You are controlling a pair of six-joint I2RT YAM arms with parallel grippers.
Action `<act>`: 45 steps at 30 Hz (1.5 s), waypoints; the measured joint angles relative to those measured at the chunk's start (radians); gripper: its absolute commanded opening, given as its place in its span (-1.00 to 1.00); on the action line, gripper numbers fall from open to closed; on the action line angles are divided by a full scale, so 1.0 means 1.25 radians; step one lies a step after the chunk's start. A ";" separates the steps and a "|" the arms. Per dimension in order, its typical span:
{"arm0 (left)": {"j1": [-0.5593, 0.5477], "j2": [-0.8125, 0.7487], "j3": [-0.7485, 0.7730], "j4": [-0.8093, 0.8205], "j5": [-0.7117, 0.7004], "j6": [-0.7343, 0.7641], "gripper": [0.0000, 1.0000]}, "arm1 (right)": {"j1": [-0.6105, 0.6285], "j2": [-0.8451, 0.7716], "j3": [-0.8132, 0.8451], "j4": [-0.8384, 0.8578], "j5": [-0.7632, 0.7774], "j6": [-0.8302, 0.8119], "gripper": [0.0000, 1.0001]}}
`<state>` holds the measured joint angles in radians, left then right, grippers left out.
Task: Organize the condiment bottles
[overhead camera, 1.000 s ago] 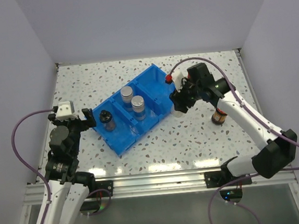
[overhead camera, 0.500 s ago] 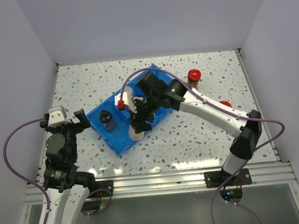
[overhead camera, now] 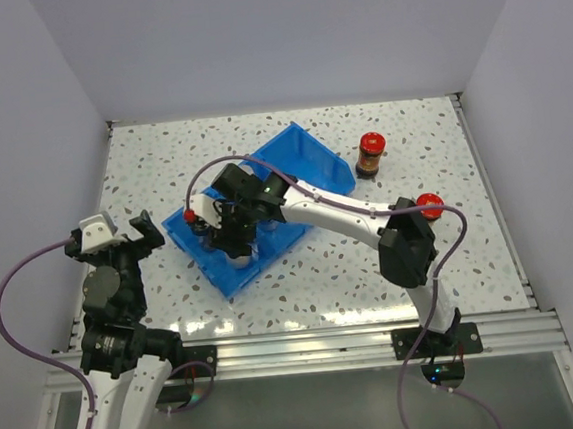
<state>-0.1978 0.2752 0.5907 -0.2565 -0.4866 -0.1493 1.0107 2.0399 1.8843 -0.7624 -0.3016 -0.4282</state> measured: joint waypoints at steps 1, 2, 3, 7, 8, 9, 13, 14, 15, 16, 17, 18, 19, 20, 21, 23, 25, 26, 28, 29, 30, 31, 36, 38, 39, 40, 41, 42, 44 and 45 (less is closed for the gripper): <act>0.000 -0.001 0.000 0.000 0.000 0.000 1.00 | 0.000 0.013 0.001 0.006 0.013 0.001 -0.80; 0.000 -0.003 0.000 0.000 -0.001 0.000 1.00 | 0.001 0.024 0.003 0.012 0.025 0.002 -0.71; 0.000 -0.005 0.000 0.000 -0.001 0.000 1.00 | 0.002 0.036 0.005 0.016 0.034 0.003 -0.59; 0.000 -0.013 0.000 0.000 -0.001 0.000 1.00 | 0.004 0.072 0.006 0.022 0.057 0.002 0.28; 0.000 -0.013 0.000 0.000 -0.001 0.000 1.00 | 0.005 0.078 0.006 0.024 0.058 0.000 0.51; 0.000 -0.014 0.000 0.000 -0.001 0.000 1.00 | 0.007 0.081 0.006 0.027 0.059 0.000 0.60; 0.000 -0.016 0.000 0.000 -0.001 0.000 1.00 | 0.015 0.080 0.011 0.032 0.060 -0.009 0.89; 0.000 -0.016 0.000 0.000 -0.001 0.000 1.00 | 0.016 0.079 0.012 0.031 0.059 -0.013 0.93; 0.000 -0.016 0.000 0.000 -0.001 0.000 1.00 | 0.016 0.078 0.013 0.029 0.056 -0.016 0.95; 0.000 -0.016 0.000 0.000 -0.001 0.000 1.00 | 0.016 0.075 0.013 0.026 0.054 -0.021 0.96; 0.000 -0.016 0.000 0.000 -0.001 0.000 1.00 | 0.016 0.067 0.014 0.016 0.050 -0.030 0.97; 0.000 -0.016 0.000 0.000 -0.001 0.000 1.00 | 0.016 0.056 0.014 0.005 0.044 -0.038 0.97; 0.000 -0.016 0.000 0.000 0.000 0.000 1.00 | 0.016 0.043 0.014 -0.003 0.038 -0.047 0.97; 0.000 -0.016 0.000 0.000 0.000 0.000 1.00 | 0.016 0.021 0.014 -0.013 0.036 -0.059 0.97; 0.000 -0.016 0.000 0.000 0.001 0.000 1.00 | 0.015 -0.006 0.011 -0.021 0.036 -0.070 0.97; 0.000 -0.016 0.000 0.000 0.003 0.000 1.00 | 0.010 -0.084 -0.009 -0.027 0.037 -0.091 0.97; 0.000 -0.016 0.000 0.001 0.008 0.000 1.00 | -0.002 -0.178 -0.030 -0.026 0.036 -0.100 0.98; 0.000 -0.015 -0.001 0.001 0.010 0.000 1.00 | -0.016 -0.226 -0.042 -0.022 0.032 -0.102 0.98; 0.000 -0.013 -0.002 0.001 0.015 0.000 1.00 | -0.076 -0.316 -0.070 -0.003 0.016 -0.097 0.98; 0.000 -0.012 -0.003 0.002 0.018 0.000 1.00 | -0.124 -0.355 -0.088 0.014 0.012 -0.086 0.97; 0.000 -0.011 -0.005 0.001 0.021 0.000 1.00 | -0.166 -0.380 -0.101 0.028 0.013 -0.077 0.97; 0.000 -0.009 -0.007 0.001 0.025 0.000 1.00 | -0.243 -0.410 -0.130 0.062 0.014 -0.054 0.97; 0.000 0.004 -0.011 0.001 0.039 0.000 1.00 | -0.480 -0.426 -0.259 0.175 0.101 0.067 0.97; 0.000 0.009 -0.012 0.001 0.045 0.001 1.00 | -0.532 -0.405 -0.298 0.194 0.127 0.119 0.97; 0.000 0.011 -0.012 0.001 0.049 0.000 1.00 | -0.559 -0.389 -0.310 0.204 0.145 0.146 0.97; 0.000 0.013 -0.012 0.001 0.051 0.001 1.00 | -0.584 -0.372 -0.317 0.211 0.157 0.171 0.97; 0.000 0.015 -0.012 0.001 0.052 0.001 1.00 | -0.602 -0.357 -0.321 0.219 0.172 0.191 0.97; 0.000 0.016 -0.012 0.001 0.054 0.000 1.00 | -0.621 -0.339 -0.321 0.224 0.194 0.211 0.97; 0.000 0.016 -0.012 0.001 0.057 0.000 1.00 | -0.649 -0.305 -0.321 0.240 0.234 0.248 0.97; 0.000 0.016 -0.012 0.001 0.058 0.001 1.00 | -0.658 -0.287 -0.318 0.244 0.250 0.263 0.97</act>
<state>-0.1978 0.2955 0.5758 -0.2554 -0.4145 -0.1486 0.1886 1.6806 1.4868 -0.4580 0.0109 -0.0998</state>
